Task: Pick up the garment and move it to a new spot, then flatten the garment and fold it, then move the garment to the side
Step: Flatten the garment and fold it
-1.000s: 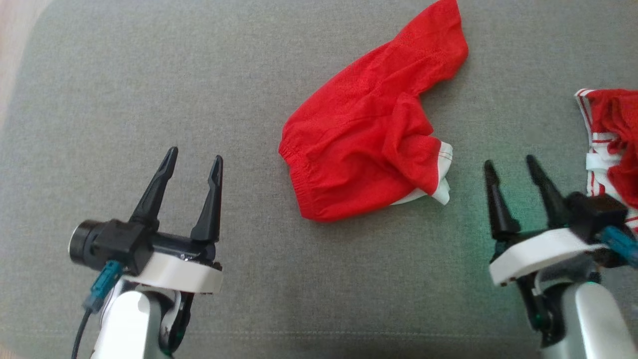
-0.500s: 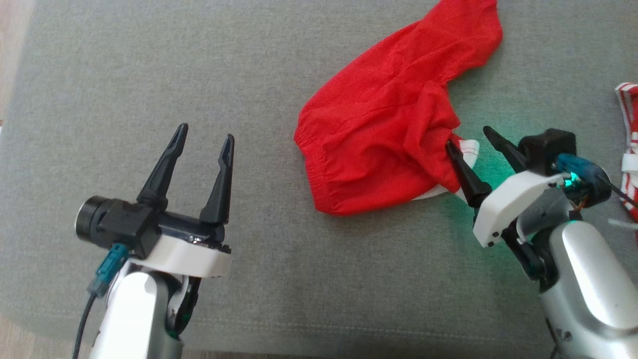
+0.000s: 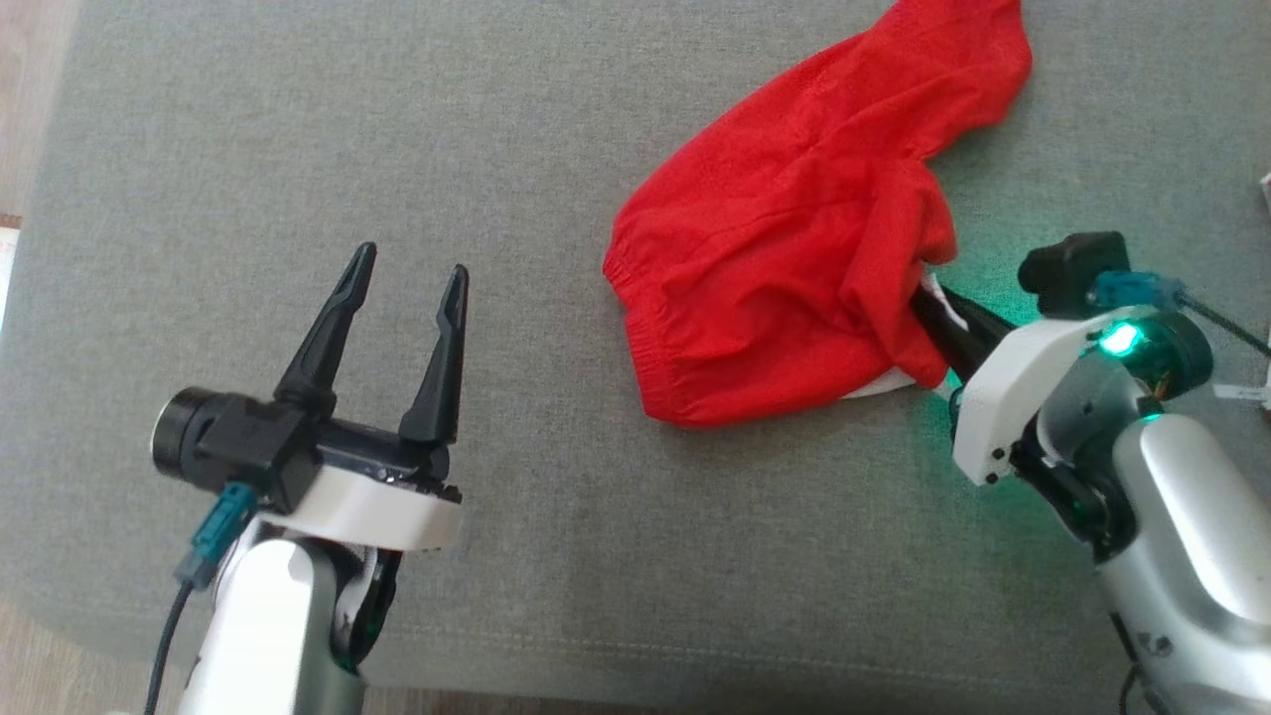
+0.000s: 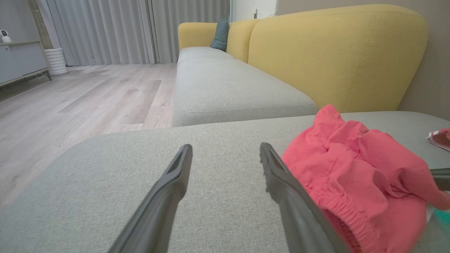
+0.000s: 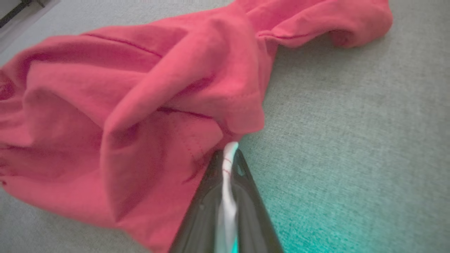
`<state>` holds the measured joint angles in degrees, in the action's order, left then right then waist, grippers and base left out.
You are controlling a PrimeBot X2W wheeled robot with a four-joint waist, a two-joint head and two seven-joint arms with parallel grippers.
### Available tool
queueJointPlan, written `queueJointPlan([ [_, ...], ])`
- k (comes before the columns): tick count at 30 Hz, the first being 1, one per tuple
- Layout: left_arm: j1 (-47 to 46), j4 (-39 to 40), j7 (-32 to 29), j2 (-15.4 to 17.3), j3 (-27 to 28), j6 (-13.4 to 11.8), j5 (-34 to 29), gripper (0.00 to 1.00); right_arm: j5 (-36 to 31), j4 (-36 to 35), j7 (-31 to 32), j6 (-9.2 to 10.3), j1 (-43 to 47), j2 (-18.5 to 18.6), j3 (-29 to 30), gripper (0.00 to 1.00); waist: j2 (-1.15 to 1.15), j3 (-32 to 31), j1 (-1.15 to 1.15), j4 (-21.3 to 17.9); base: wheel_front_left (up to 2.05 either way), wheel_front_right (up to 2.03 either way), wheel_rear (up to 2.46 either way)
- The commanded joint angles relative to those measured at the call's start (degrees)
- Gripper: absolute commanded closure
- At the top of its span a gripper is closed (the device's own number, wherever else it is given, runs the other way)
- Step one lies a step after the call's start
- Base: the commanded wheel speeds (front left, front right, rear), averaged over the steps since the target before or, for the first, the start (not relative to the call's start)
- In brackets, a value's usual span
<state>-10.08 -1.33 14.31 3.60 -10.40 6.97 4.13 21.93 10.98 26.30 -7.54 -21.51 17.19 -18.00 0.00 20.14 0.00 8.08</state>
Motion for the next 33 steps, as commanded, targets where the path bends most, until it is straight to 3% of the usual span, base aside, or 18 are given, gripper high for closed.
queueJointPlan([
  [1, -2.03, 1.95, 0.69, 0.48, 1.77, 0.05, 0.29, 0.00, 0.70, -2.30, -0.26, 0.05, 0.43, 0.54, 0.15, 1.00, 0.00, -0.09, 0.00, -0.08, 0.00, 0.00, 0.00],
  [14, -2.07, 2.10, 0.69, 0.31, 2.06, 0.15, -0.01, 0.00, -2.47, -9.36, -7.98, 0.05, 6.44, -2.78, 8.87, 1.00, 0.00, -0.55, 0.00, -1.13, 0.00, 0.00, 0.00],
  [23, -1.51, 2.16, 0.69, 0.29, 2.47, 0.19, -0.27, 0.00, -5.65, -15.66, -11.56, 0.05, 13.79, -11.03, 18.47, 1.00, 0.00, -1.40, 0.00, -2.34, 0.00, 0.00, 0.00],
  [27, -1.47, 2.25, 0.69, 0.30, 2.42, 0.22, -0.35, 0.00, -4.15, -15.22, -15.56, 0.05, 17.98, -13.68, 22.76, 1.00, 0.00, -1.53, 0.00, -2.76, 0.00, 0.00, 0.00],
  [33, -1.08, 2.27, 0.69, 0.56, 2.51, 0.25, -0.38, 0.00, 0.59, -10.16, -21.69, 0.05, 21.30, -14.27, 25.45, 1.00, 0.00, -1.71, 0.00, -3.74, 0.00, 0.00, 0.00],
])
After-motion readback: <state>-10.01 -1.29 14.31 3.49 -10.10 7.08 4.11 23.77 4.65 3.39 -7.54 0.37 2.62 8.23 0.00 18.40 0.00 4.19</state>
